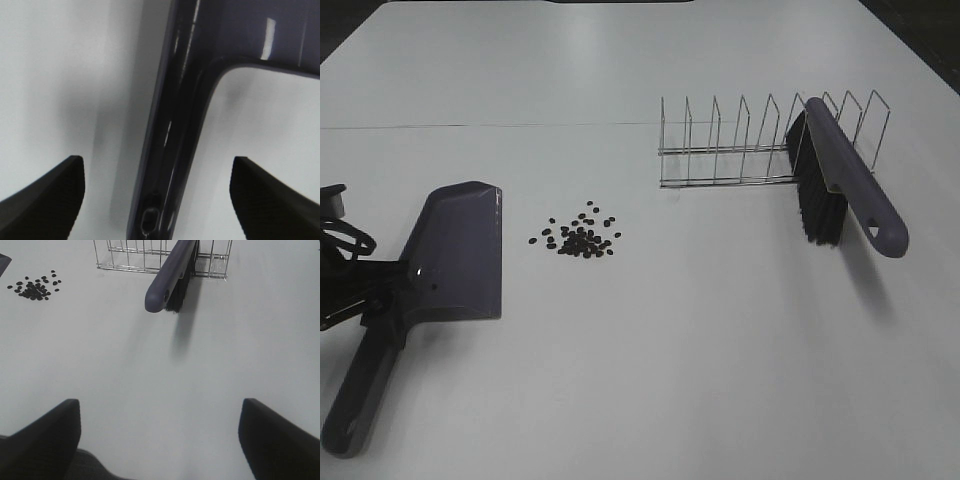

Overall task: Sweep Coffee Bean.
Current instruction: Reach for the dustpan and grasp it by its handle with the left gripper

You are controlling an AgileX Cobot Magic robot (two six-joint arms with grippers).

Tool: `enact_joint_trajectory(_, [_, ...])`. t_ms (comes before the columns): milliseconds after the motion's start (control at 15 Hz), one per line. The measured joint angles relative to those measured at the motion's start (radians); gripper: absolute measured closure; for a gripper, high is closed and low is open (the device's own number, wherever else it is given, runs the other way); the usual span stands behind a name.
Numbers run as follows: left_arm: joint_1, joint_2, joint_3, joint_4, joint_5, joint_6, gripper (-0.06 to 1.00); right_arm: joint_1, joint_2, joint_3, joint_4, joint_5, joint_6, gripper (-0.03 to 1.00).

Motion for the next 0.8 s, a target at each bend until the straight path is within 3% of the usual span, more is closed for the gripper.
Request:
enact_joint_trajectory(533, [0.0,0.154,-0.073,0.002,-0.013,0.025,0.21,0.0,0.0,0.0,0.0,0.0,0.0,0.22])
enact_joint_trajectory(667, [0.0,0.154,-0.073,0.007,-0.028,0.026,0.26,0.0,0.0,0.0,0.0,0.0,0.0,0.22])
enact_joint_trajectory(800, [0.0,0.156,-0.073,0.008,-0.061,0.027,0.4,0.0,0.0,0.0,0.0,0.0,0.0,0.22])
